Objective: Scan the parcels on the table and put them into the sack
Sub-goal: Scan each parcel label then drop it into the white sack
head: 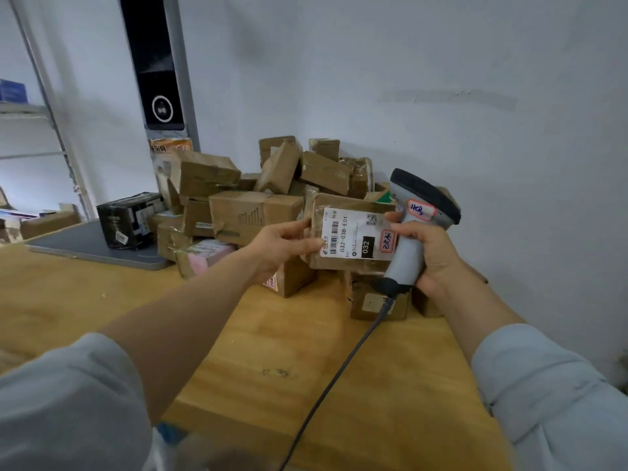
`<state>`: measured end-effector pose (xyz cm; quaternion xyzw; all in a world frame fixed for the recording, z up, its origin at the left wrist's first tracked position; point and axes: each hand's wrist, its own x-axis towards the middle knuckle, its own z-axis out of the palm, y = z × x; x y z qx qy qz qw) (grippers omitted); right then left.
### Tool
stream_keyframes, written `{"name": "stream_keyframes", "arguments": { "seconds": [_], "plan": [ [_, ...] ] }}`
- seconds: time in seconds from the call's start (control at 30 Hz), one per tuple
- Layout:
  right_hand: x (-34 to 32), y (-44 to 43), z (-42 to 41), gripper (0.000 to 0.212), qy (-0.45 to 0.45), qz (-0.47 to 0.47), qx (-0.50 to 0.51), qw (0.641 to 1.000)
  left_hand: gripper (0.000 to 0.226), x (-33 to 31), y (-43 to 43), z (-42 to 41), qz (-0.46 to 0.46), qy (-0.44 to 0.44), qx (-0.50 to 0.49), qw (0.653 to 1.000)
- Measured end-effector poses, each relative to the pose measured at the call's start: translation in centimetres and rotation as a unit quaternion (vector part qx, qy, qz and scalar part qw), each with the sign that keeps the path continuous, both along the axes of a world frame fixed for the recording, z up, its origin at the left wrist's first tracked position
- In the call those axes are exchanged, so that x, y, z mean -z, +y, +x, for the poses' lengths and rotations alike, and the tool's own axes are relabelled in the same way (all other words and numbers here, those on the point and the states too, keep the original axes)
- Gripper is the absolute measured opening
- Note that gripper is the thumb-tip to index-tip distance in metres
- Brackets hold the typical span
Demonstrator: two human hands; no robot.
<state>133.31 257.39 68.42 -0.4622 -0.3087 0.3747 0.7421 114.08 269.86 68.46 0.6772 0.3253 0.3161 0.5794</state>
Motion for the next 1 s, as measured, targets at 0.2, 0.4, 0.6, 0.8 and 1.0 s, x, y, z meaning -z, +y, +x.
{"name": "stream_keyframes", "arguments": {
  "seconds": [0.2,0.4,0.6,0.8,1.0],
  "plan": [
    [0.8,-0.4,-6.6,0.013,0.016,-0.015,-0.055,0.998,0.075,-0.3,-1.9,-7.0,-0.029,-0.012,-0.042,0.999],
    [2.3,-0.4,-13.0,0.027,-0.136,-0.073,-0.052,0.987,0.049,-1.9,-2.1,-14.2,0.011,0.011,-0.173,0.985],
    [3.2,-1.9,-19.9,0.008,-0.250,-0.101,-0.162,0.949,0.024,-2.9,-2.3,-20.9,0.039,0.102,-0.256,0.960],
    [4.1,-1.1,-24.4,0.013,-0.311,-0.104,-0.191,0.925,0.026,-2.6,-2.5,-26.2,0.057,0.125,-0.317,0.938],
    [3.8,-0.6,-27.0,0.012,-0.364,-0.091,-0.197,0.906,0.030,-2.2,-2.4,-29.8,0.064,0.151,-0.337,0.927]
  ]
}}
